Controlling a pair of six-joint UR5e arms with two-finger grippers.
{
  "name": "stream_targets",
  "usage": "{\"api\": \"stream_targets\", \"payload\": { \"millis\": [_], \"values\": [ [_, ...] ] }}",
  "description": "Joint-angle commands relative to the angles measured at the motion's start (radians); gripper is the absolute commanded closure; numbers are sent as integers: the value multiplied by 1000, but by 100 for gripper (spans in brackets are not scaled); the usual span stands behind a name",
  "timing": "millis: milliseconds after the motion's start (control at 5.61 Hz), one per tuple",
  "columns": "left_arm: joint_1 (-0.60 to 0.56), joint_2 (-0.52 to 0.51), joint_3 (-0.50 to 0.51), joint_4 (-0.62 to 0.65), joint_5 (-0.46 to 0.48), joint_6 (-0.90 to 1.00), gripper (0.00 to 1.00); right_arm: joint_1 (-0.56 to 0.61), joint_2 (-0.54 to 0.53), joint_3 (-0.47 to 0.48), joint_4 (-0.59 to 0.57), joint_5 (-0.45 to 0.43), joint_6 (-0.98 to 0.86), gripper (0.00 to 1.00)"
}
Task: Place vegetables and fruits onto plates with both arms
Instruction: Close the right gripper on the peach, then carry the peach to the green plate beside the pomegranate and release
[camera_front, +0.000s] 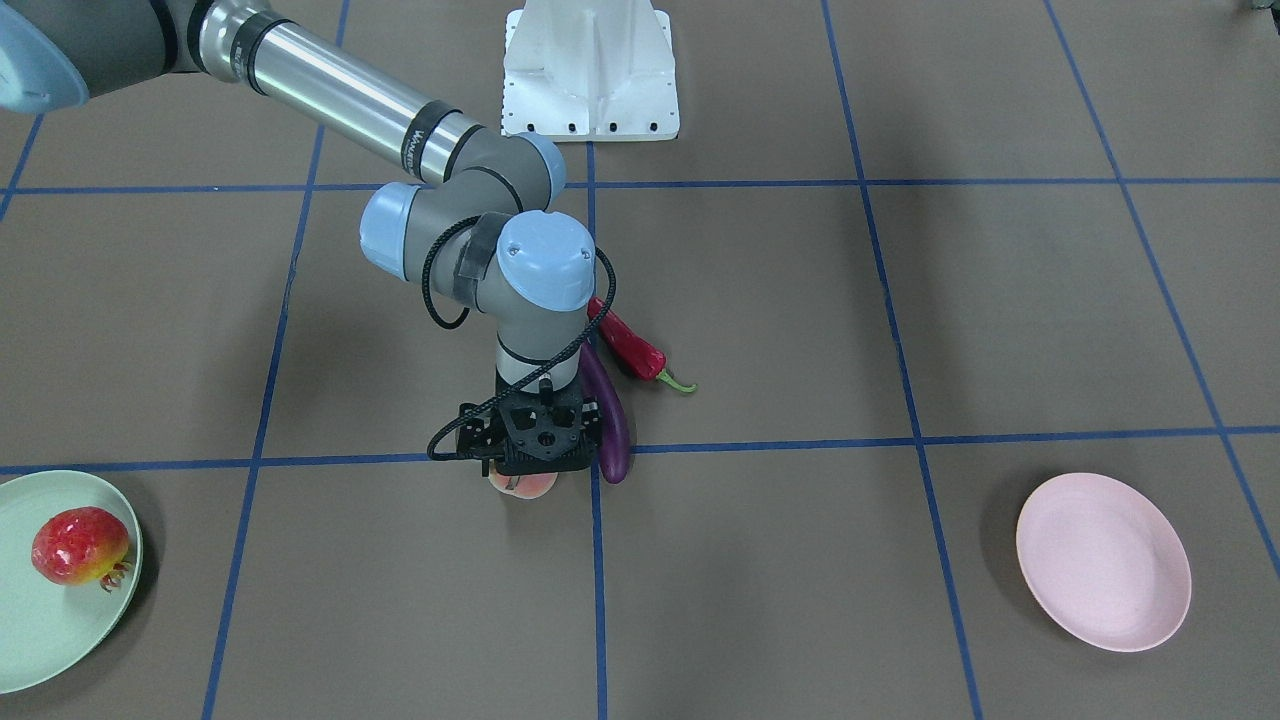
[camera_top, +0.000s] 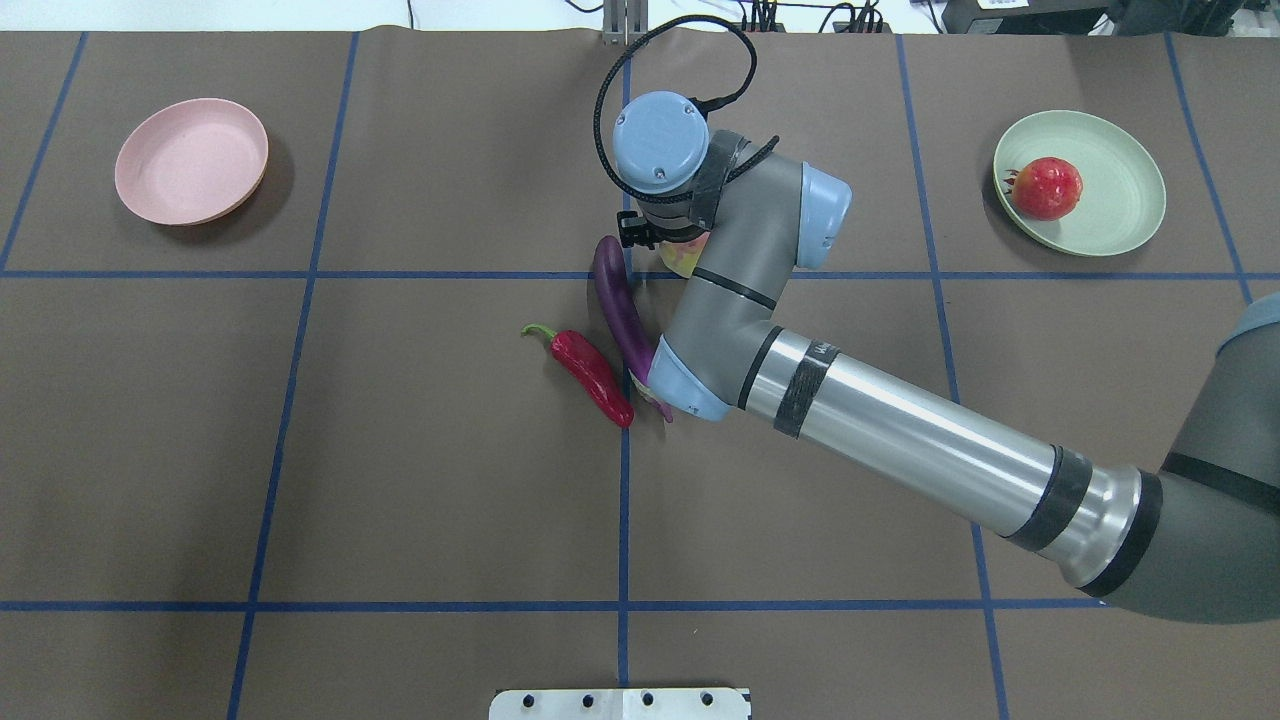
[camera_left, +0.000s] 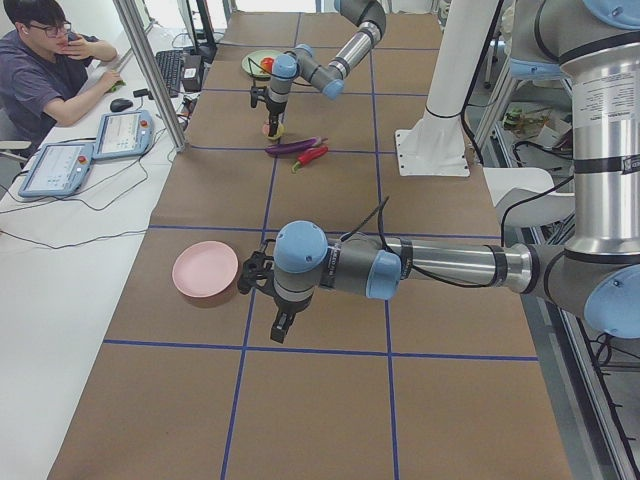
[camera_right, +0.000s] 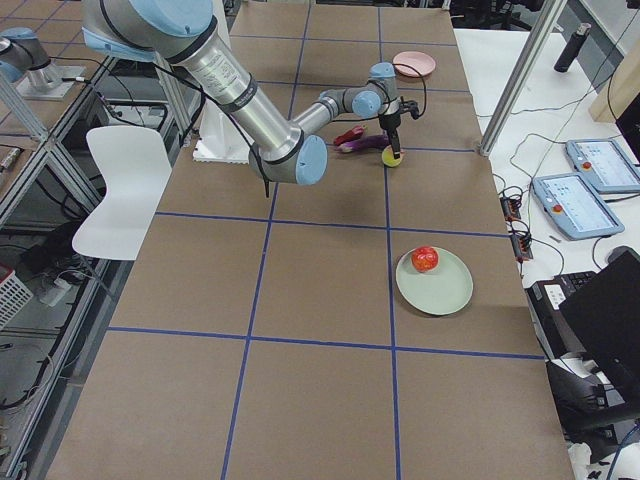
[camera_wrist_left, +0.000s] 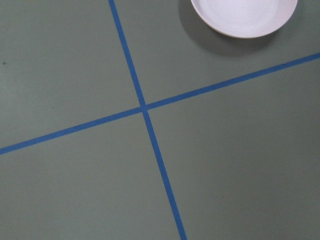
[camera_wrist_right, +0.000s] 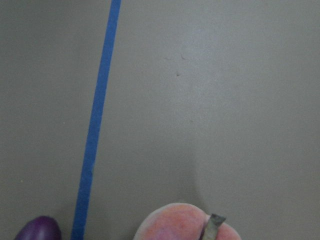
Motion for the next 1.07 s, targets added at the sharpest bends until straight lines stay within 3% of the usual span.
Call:
{"api": "stream_targets", "payload": {
  "millis": [0,178,357,714,892],
  "values": [
    [0,-4,4,0,0,0,0,-12,-4,-18,1,-2,-3,3],
    [0,-6,4,0,0,0,0,-5,-2,-14,4,0,-10,90],
    [0,-6,4,0,0,0,0,45,-1,32,3,24,-81,100],
    [0,-4,2,0,0,-2,0,232,-50,46,18,236,-313,100],
    [0,-6,1,0,-2,-2,0,357,-162,41,149,408,-483,100]
  ]
}}
